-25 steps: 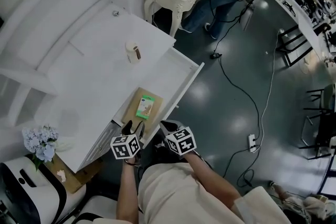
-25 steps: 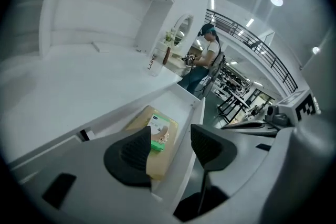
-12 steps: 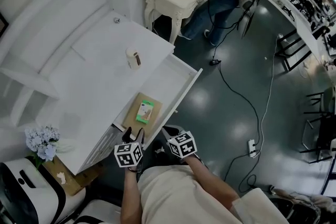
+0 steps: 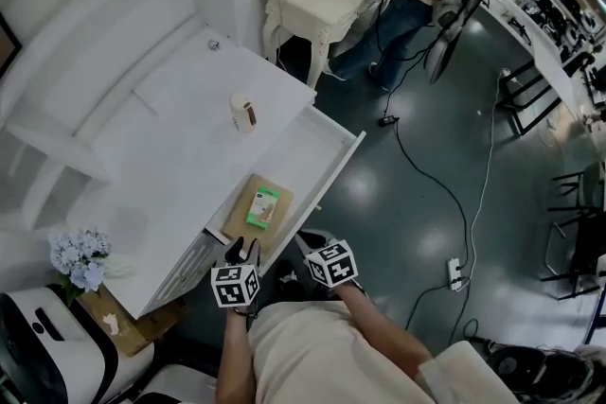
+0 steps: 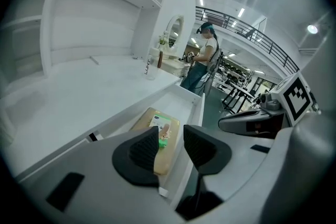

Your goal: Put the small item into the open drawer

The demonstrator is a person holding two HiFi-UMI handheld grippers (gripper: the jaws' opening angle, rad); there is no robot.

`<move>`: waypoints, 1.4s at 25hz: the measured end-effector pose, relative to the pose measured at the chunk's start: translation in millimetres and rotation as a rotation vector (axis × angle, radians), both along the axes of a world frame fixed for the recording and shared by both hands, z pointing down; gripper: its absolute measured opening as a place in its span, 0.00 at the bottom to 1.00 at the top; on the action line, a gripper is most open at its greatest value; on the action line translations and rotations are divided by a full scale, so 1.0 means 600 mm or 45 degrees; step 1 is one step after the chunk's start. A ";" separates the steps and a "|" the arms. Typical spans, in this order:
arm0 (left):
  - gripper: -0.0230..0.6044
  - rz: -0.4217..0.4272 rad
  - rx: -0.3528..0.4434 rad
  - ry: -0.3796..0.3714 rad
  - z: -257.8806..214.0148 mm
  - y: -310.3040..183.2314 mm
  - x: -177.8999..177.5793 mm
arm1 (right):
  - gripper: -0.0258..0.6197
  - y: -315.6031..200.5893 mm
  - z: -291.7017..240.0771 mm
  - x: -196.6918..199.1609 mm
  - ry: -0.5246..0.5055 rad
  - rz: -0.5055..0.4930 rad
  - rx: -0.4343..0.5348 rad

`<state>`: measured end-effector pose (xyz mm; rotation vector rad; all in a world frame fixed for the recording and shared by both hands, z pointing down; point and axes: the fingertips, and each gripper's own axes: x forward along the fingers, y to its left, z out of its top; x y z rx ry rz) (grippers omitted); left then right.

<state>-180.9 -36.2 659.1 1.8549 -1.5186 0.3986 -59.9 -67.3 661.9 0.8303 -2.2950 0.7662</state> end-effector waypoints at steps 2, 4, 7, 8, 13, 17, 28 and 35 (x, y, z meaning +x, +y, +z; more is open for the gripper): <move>0.26 -0.006 0.007 -0.008 -0.001 -0.001 -0.003 | 0.08 -0.002 0.000 0.000 0.002 -0.001 0.000; 0.19 -0.020 0.021 -0.016 -0.005 -0.001 -0.005 | 0.08 -0.003 -0.002 0.001 0.001 0.000 -0.001; 0.14 -0.019 0.025 -0.019 -0.006 0.002 -0.004 | 0.08 -0.002 -0.004 0.002 -0.001 -0.001 -0.001; 0.13 -0.018 0.024 -0.022 -0.005 0.003 -0.004 | 0.08 -0.001 -0.003 0.002 -0.001 -0.002 -0.001; 0.06 -0.035 0.008 -0.024 0.000 0.008 -0.004 | 0.08 0.002 0.000 0.003 -0.006 0.000 -0.006; 0.06 -0.037 -0.012 -0.015 0.004 0.014 0.002 | 0.08 0.007 0.000 0.003 -0.005 -0.008 -0.010; 0.06 -0.062 -0.051 0.007 0.024 0.042 0.003 | 0.08 0.021 0.008 0.002 0.013 -0.021 -0.012; 0.06 -0.058 -0.049 0.027 0.028 0.037 0.008 | 0.08 0.018 0.008 0.004 0.017 -0.019 0.001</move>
